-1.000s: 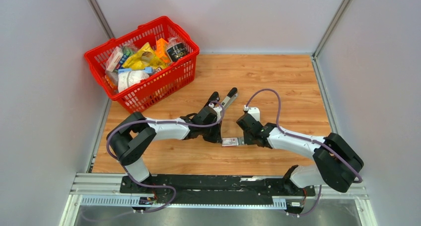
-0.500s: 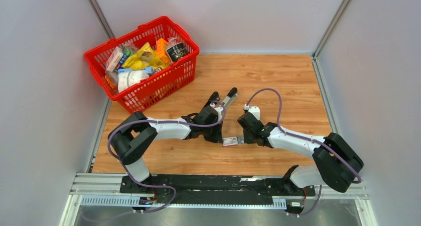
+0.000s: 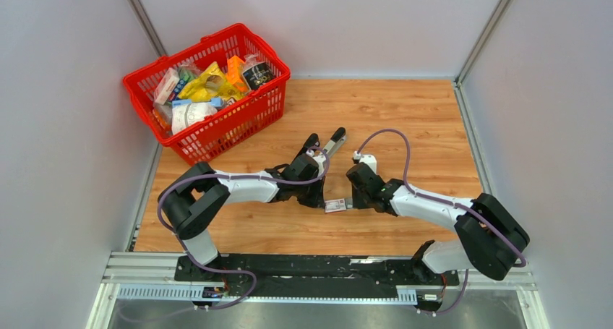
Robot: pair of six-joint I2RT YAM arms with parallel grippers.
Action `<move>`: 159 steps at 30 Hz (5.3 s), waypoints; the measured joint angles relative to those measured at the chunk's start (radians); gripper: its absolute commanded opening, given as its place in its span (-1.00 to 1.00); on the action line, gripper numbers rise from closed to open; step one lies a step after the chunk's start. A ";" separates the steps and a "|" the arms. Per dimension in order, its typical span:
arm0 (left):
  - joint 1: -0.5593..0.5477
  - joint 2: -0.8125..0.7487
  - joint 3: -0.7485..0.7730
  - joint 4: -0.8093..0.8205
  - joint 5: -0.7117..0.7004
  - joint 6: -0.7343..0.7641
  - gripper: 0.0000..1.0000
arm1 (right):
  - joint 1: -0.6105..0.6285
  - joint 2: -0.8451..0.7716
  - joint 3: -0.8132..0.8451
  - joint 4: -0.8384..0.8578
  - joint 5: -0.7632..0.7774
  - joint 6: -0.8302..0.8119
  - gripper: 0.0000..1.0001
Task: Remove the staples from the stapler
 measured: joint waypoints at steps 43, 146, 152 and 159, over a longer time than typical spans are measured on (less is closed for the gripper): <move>-0.019 0.000 0.000 0.005 -0.004 0.000 -1.00 | 0.089 -0.068 0.021 -0.092 0.019 0.049 -0.62; -0.050 -1.005 -0.029 -0.531 -0.575 0.206 0.68 | 0.071 -0.503 0.254 -0.340 0.433 -0.073 1.00; -0.050 -1.097 -0.017 -0.583 -0.615 0.220 0.68 | 0.071 -0.503 0.264 -0.339 0.475 -0.081 1.00; -0.050 -1.197 -0.001 -0.659 -0.657 0.235 0.69 | 0.071 -0.529 0.275 -0.335 0.491 -0.107 1.00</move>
